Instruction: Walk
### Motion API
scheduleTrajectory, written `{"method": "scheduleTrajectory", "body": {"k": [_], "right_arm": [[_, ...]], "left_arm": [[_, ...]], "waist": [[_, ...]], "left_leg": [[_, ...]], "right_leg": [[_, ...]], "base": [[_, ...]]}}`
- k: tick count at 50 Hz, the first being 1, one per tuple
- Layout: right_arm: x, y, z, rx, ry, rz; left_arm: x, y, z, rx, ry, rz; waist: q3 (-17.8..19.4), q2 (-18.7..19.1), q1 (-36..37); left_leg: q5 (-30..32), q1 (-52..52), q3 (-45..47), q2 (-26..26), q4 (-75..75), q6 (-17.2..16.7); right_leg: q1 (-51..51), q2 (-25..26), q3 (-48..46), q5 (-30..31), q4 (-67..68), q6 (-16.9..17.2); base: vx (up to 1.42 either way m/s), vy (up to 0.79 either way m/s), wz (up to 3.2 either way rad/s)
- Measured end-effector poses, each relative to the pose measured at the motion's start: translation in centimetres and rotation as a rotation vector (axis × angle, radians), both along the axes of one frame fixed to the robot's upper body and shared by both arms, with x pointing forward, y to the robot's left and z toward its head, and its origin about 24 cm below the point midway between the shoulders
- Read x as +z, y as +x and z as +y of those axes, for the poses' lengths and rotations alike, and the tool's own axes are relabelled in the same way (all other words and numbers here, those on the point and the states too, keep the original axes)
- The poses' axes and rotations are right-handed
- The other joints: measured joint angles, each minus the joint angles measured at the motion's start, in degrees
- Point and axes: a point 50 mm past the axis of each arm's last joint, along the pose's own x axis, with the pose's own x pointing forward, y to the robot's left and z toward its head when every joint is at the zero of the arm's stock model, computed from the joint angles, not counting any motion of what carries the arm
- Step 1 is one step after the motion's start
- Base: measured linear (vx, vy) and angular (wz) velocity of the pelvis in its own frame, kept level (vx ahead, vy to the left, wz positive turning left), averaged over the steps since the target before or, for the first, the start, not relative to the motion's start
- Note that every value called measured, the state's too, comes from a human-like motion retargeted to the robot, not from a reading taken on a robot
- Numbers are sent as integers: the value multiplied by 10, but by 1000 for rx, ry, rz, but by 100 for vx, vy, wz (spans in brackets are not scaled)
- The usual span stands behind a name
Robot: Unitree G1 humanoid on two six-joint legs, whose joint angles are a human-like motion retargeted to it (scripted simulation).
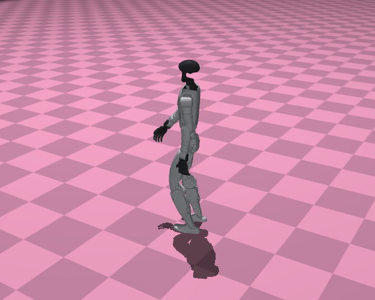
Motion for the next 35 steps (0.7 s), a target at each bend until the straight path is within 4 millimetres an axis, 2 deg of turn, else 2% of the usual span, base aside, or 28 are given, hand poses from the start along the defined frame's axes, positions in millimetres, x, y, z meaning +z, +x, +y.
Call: {"method": "scheduleTrajectory", "body": {"k": [3,7,14,17,20,23,27,31,35], "right_arm": [[-7,-11,9,17,27,37],[-20,-33,17,31,50,113],[-37,-74,17,26,42,246],[-41,-86,15,21,34,282],[-43,-91,14,19,32,303],[-44,-93,12,10,34,312],[-44,-93,9,-19,42,316],[-42,-86,7,-50,47,303],[-38,-70,8,-69,47,260]], "left_arm": [[3,30,5,15,29,-101],[14,82,18,42,87,-281],[56,175,44,94,167,-606],[75,202,52,103,183,-714],[89,218,56,99,191,-786],[97,227,58,92,192,-829],[91,219,57,96,176,-803],[71,191,55,111,162,-703],[49,150,56,151,168,-571]], "waist": [[2,0,-5],[6,-4,-12],[18,-20,-29],[24,-30,-39],[28,-37,-44],[31,-44,-50],[32,-56,-54],[27,-69,-46],[19,-81,-27]], "left_leg": [[5,26,10,-8,-31,7],[17,60,25,-19,-77,15],[50,106,51,-40,-165,19],[71,117,59,-50,-200,18],[92,120,72,-52,-231,14],[113,117,79,-53,-256,8],[143,109,78,-59,-289,3],[178,94,73,-65,-320,0],[212,69,68,-70,-340,-4]], "right_leg": [[6,-11,3,-7,7,4],[5,-28,6,-19,29,7],[-28,-56,13,-44,98,16],[-55,-68,12,-54,141,23],[-89,-94,-25,-89,192,19],[-122,-120,-46,-121,262,17],[-142,-162,-41,-122,375,25],[-119,-200,-25,-103,451,36],[-64,-212,-1,-80,436,57]], "base": [[7,8,-27],[2,7,-29],[-7,4,-26],[-15,0,-20],[-19,-3,-36],[-22,-5,-23],[-27,-5,-5],[-33,-6,-2],[-42,-10,0]]}}
